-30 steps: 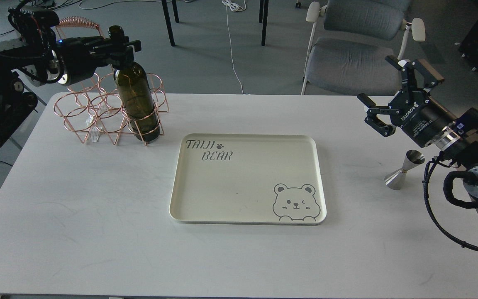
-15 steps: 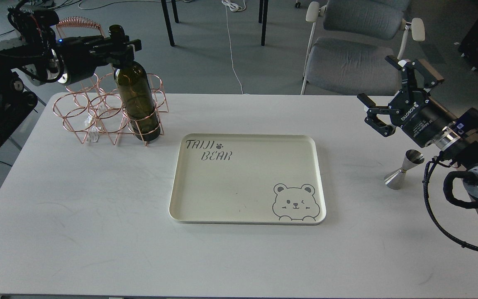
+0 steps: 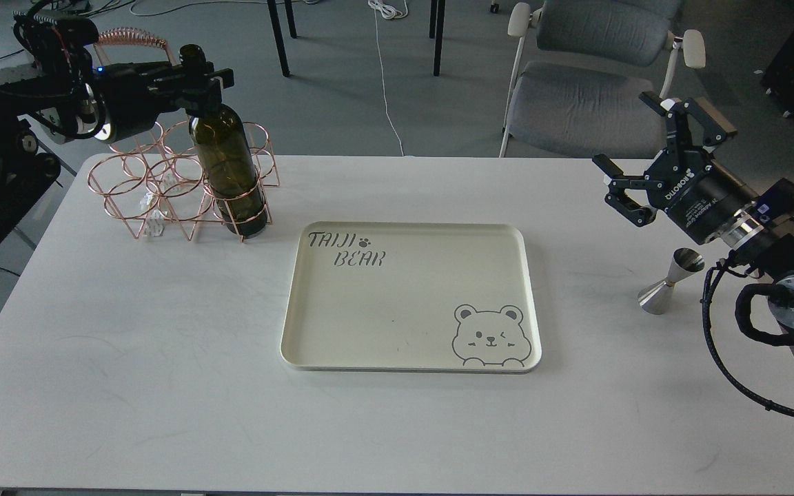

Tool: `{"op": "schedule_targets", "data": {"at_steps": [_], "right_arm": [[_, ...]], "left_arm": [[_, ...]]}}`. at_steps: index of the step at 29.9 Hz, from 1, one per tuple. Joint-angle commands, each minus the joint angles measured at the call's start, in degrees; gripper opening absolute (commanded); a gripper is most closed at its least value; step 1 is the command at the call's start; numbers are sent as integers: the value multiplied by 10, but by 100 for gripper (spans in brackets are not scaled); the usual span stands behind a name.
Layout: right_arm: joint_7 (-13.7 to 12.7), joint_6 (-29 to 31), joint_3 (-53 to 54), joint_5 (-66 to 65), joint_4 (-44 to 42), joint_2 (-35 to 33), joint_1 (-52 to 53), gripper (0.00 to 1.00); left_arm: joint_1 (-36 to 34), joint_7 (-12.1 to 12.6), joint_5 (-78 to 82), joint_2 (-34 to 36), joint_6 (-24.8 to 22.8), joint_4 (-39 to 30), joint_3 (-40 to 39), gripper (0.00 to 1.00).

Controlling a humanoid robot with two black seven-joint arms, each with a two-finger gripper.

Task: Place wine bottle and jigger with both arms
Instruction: 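Open the left gripper and withdraw it from the bottle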

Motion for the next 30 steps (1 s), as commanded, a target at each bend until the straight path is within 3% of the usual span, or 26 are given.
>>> {"op": "schedule_targets", "data": {"at_steps": [1, 3, 4, 6, 7, 9, 23, 30], "right_arm": [[0, 0, 0, 0, 0, 1, 0, 99], [0, 0, 0, 0, 0, 1, 0, 99], [0, 0, 0, 0, 0, 1, 0, 99], [0, 0, 0, 0, 0, 1, 0, 99], [0, 0, 0, 0, 0, 1, 0, 99], [0, 0, 0, 0, 0, 1, 0, 99], [0, 0, 0, 0, 0, 1, 0, 99], [0, 0, -1, 0, 0, 1, 0, 99]], "left_arm": [[1, 0, 0, 0, 1, 0, 1, 6], [1, 0, 1, -1, 2, 1, 0, 9], [1, 0, 1, -1, 2, 1, 0, 15], [1, 0, 0, -1, 2, 1, 0, 63], [1, 0, -1, -2, 4, 1, 0, 82], [1, 0, -1, -2, 3, 1, 0, 100], [-7, 0, -3, 1, 2, 0, -1, 100], [-90, 0, -6, 22, -5, -8, -1, 100]]}}
